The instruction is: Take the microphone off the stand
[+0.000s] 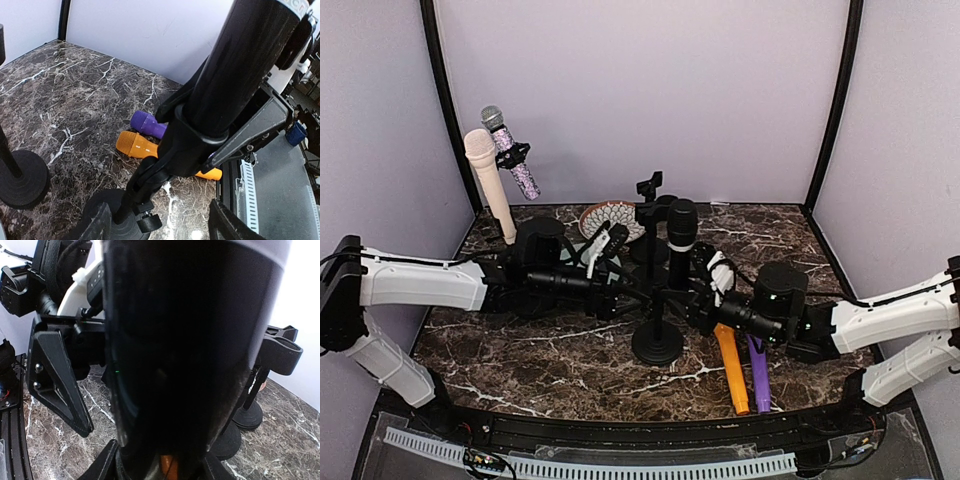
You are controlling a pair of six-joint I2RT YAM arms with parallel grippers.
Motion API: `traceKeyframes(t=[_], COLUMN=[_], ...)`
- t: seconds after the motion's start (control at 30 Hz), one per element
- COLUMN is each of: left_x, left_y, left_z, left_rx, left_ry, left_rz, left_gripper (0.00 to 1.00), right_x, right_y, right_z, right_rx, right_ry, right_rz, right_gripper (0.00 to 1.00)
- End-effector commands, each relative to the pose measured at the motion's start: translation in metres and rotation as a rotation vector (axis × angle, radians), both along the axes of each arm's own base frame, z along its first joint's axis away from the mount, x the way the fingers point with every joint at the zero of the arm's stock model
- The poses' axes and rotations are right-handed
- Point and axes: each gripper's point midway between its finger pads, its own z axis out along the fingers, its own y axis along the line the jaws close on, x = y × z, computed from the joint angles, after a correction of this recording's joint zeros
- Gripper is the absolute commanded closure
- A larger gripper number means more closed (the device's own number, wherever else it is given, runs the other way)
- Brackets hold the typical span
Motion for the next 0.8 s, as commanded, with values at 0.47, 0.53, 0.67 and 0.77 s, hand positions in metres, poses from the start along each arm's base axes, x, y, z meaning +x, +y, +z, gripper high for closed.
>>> traceKeyframes(t=[0.47, 0.53, 0.67, 0.77], left_x=[0.011, 0.011, 0.009, 0.008], left_y=[-0.036, -0.038, -0.041, -0.042], left_z=[0.011, 0.009, 0.006, 0.002], left_rx=[-0.048, -0.043, -0.033, -0.023], left_ry=[-0.245, -0.245, -0.253, -0.256], left_rz=[-0.178, -0.194, -0.224, -0.242], left_gripper=[0.33, 0.36, 0.47, 0.49], right_x=[0.002, 0.003, 0.004, 0.005], right_y=[-0.028, -0.032, -0.038, -0.041], right_z=[0.025, 0.031, 0.045, 0.052], right_rx=[0.104, 0.12, 0.15, 0.172], right_ry=[0.021, 0.017, 0.004, 0.002], right_rz=[-0.085, -0.097, -0.115, -0.118], right_gripper=[0.07, 0.07, 0.07, 0.07])
